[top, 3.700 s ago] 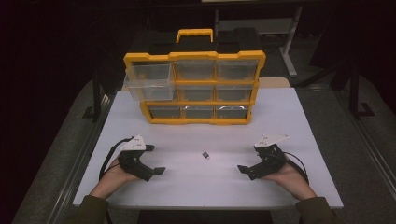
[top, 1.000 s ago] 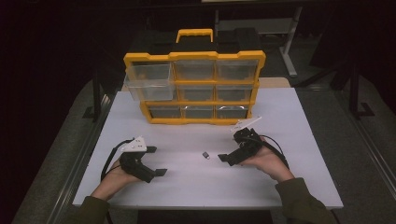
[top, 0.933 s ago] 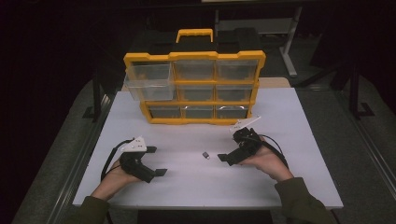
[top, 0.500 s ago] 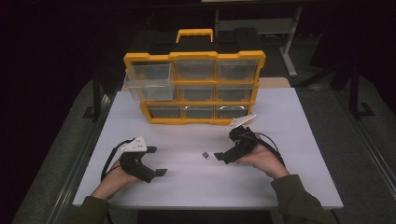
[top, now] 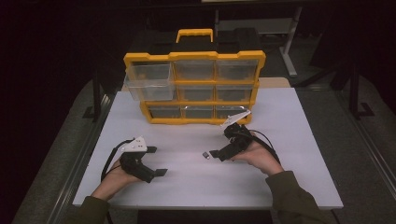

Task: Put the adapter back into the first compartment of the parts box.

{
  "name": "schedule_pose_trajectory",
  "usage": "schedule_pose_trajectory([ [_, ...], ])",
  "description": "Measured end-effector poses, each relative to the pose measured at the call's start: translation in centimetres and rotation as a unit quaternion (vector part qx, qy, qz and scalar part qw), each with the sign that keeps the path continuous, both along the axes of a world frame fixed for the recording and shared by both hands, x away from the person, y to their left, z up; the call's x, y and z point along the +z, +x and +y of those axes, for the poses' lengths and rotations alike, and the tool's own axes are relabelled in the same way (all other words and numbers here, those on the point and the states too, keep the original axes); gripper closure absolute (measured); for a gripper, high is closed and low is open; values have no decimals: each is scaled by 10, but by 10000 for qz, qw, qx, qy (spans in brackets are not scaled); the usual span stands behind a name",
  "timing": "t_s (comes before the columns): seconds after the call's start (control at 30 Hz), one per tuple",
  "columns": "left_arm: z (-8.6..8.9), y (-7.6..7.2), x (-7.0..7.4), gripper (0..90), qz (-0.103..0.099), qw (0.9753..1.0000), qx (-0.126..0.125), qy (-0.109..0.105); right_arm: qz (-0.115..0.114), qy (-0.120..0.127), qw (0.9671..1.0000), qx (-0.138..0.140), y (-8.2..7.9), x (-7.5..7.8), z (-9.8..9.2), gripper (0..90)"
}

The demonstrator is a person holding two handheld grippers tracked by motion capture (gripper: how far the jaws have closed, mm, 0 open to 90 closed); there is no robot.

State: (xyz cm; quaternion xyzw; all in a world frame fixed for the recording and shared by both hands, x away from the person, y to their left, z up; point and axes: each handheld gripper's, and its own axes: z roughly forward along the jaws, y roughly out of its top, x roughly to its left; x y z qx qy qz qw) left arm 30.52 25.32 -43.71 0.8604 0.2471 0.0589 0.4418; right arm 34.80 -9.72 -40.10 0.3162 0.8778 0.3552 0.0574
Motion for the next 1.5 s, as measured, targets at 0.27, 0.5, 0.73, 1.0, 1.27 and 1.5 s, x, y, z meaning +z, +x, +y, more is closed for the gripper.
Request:
schedule_pose_trajectory([
  [0.27, 0, 0, 0, 0, 2, 10000, -2, -8, 14, 16, 10000, 39, 5, 1, 8, 0],
  [0.5, 1, 0, 1, 0, -4, 10000, 8, -28, 47, 23, 10000, 67, 9, 1, 15, 0],
  [0.73, 1, 0, 0, 0, -3, 10000, 8, -26, 33, 42, 10000, 77, 12, 2, 21, 0],
  [1.0, 1, 0, 1, 0, -6, 10000, 12, -29, 33, 39, 9999, 94, 17, 2, 28, 0],
  [1.27, 1, 0, 1, 0, -10, 10000, 18, -34, 58, 59, 9999, 92, 21, 1, 35, 0],
  [1.5, 1, 0, 1, 0, -20, 10000, 14, -34, 63, 68, 9999, 101, 25, 0, 41, 0],
])
